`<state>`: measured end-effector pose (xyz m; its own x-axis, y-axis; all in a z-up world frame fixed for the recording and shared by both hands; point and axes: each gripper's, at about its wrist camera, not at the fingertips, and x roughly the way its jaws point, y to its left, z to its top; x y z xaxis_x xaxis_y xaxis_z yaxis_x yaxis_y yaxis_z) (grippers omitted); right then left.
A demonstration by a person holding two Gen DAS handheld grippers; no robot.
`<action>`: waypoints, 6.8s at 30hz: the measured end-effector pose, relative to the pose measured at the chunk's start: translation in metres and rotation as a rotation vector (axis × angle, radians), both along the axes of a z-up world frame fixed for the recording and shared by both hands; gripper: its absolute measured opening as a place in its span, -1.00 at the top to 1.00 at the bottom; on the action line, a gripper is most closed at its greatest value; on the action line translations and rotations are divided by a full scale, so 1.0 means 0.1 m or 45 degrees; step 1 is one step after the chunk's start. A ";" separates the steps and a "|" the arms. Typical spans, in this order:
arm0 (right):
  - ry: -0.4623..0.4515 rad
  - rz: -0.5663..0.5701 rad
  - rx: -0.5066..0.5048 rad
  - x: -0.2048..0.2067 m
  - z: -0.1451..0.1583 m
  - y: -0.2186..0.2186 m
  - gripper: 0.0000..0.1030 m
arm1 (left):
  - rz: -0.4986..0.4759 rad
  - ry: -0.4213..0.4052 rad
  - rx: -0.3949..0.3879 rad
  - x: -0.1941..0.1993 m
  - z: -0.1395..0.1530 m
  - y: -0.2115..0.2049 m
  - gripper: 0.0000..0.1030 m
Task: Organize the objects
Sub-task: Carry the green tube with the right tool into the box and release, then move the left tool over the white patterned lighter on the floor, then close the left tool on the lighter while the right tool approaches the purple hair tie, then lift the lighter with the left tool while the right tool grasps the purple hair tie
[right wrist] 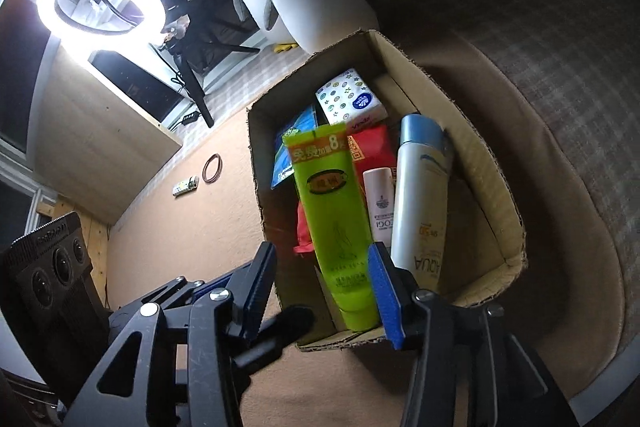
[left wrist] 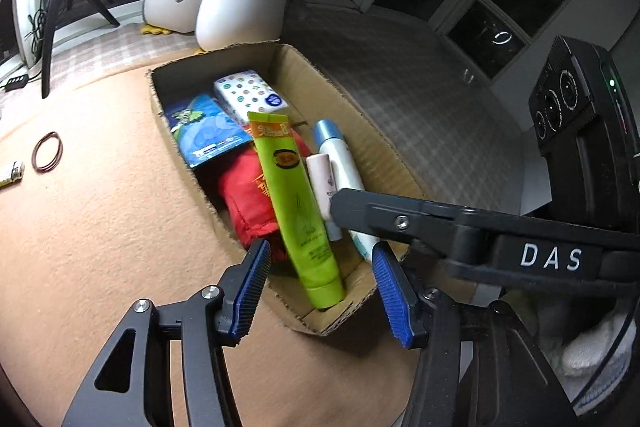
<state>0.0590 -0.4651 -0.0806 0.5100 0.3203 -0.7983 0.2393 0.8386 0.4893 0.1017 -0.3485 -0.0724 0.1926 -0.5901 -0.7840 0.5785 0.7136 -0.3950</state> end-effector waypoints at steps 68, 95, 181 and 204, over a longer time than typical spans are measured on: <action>-0.020 0.325 -0.207 1.05 -0.13 1.57 0.05 | 0.620 0.037 0.346 2.60 -0.86 2.51 0.42; 0.110 0.378 -0.338 2.52 -0.62 2.16 0.06 | 0.345 -0.095 0.364 1.15 -0.81 2.45 0.43; 0.168 0.660 -0.676 0.63 -0.70 2.66 0.25 | 0.357 -0.032 0.512 0.31 -0.72 2.56 0.49; 0.020 0.547 -0.504 0.41 -0.25 2.37 0.97 | 0.491 0.042 0.264 0.03 -0.51 2.79 0.52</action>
<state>0.0996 -0.2277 -0.1058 0.3877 0.1716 -0.9057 -0.1584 0.9803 0.1179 0.1049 -0.0695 -0.1234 0.3408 -0.3092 -0.8878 0.2438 0.9411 -0.2341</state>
